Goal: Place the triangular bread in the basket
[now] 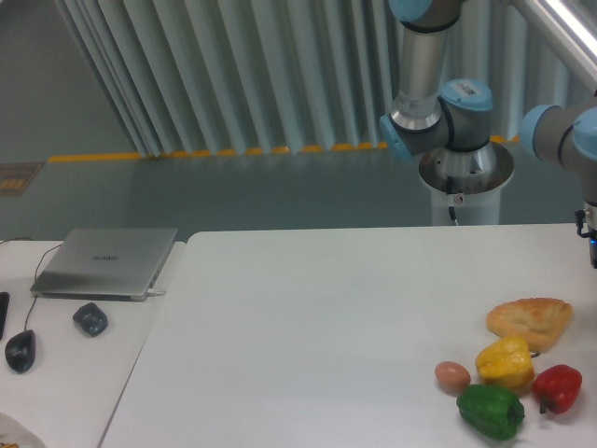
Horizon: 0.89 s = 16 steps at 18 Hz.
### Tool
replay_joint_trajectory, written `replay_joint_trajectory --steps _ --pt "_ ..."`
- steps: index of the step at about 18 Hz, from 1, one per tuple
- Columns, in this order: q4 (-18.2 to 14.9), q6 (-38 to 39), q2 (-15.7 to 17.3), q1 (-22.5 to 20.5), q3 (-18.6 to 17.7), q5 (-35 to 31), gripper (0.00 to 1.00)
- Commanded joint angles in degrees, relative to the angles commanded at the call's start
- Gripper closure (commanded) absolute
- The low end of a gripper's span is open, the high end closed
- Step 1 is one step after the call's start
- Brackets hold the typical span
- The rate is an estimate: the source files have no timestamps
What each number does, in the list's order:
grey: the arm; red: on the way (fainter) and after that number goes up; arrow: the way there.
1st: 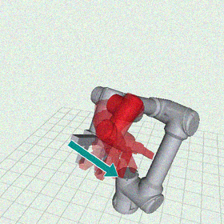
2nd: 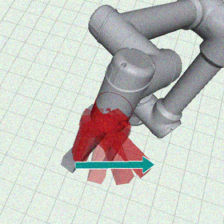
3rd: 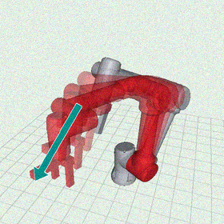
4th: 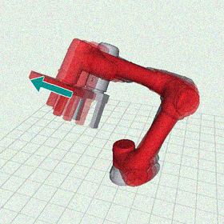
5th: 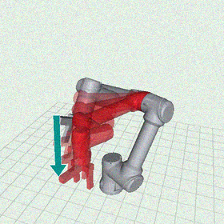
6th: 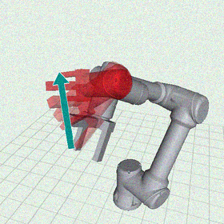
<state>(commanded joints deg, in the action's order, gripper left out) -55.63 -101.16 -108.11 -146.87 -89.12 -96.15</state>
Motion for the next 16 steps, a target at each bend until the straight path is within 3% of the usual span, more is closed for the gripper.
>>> replay_joint_trajectory --steps 6,16 --pt "0.1 4.5 0.0 0.6 -0.4 0.1 0.0" --pt "0.3 4.7 -0.8 0.6 -1.3 -0.4 0.0"
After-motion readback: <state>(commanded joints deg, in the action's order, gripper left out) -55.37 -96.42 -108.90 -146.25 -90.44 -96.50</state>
